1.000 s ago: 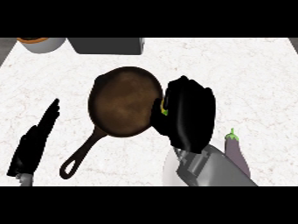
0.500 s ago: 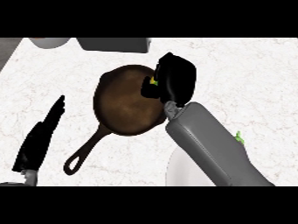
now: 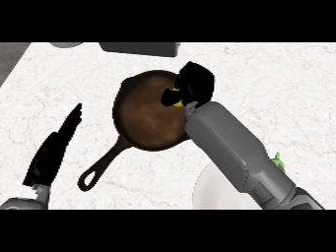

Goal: Pick the lemon from the plate and place it in the pan

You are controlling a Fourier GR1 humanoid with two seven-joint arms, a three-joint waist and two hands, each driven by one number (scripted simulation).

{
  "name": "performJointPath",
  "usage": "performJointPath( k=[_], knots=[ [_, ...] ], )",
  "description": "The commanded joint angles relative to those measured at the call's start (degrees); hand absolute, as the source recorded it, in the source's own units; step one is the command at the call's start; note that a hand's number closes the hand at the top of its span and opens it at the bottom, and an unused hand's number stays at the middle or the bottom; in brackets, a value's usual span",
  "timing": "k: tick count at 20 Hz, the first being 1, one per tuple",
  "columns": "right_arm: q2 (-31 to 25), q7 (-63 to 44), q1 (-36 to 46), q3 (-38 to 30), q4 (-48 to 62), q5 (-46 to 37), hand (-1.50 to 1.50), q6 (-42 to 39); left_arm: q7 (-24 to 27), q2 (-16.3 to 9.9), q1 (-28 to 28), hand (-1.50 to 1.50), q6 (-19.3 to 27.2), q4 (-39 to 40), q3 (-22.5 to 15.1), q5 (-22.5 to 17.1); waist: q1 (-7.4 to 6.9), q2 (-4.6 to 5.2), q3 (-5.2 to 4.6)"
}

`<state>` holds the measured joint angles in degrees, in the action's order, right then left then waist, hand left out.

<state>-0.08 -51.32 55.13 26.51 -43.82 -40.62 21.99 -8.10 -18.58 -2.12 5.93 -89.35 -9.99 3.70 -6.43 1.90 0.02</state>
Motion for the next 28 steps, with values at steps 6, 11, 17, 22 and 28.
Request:
performJointPath(
  k=[6, 11, 17, 22, 28],
  knots=[
    [0.1, 5.7, -2.9, -4.9, 1.4, 22.8, -1.50, 13.1, -0.6, 0.6, -2.8, 0.00, -1.3, 0.4, -1.3, 0.5, -2.83, 0.56, 0.20],
    [0.1, 15.9, -0.5, -4.7, 2.6, 23.0, -1.50, 25.7, -0.1, 1.9, -2.6, 0.00, -0.2, 1.8, -1.2, 0.9, -1.36, 0.28, 0.12],
    [0.1, 19.8, 1.6, -7.9, 5.2, 26.7, -1.50, 39.0, -1.6, 2.5, -2.1, 0.00, 1.1, 0.3, -1.5, 1.9, 0.11, -0.35, 0.09],
    [0.1, 24.0, -2.0, -10.2, 5.9, 29.4, -1.50, 48.1, -0.8, 1.3, 0.8, 0.00, 1.5, 0.1, 0.6, 1.4, 2.29, -1.07, 0.07],
    [-1.0, 33.9, -13.8, -12.2, -5.4, 30.2, -1.50, 45.8, -1.3, -1.3, 5.5, 0.00, 0.0, -3.0, 4.6, -0.9, 6.17, -2.03, 0.04]
  ],
)
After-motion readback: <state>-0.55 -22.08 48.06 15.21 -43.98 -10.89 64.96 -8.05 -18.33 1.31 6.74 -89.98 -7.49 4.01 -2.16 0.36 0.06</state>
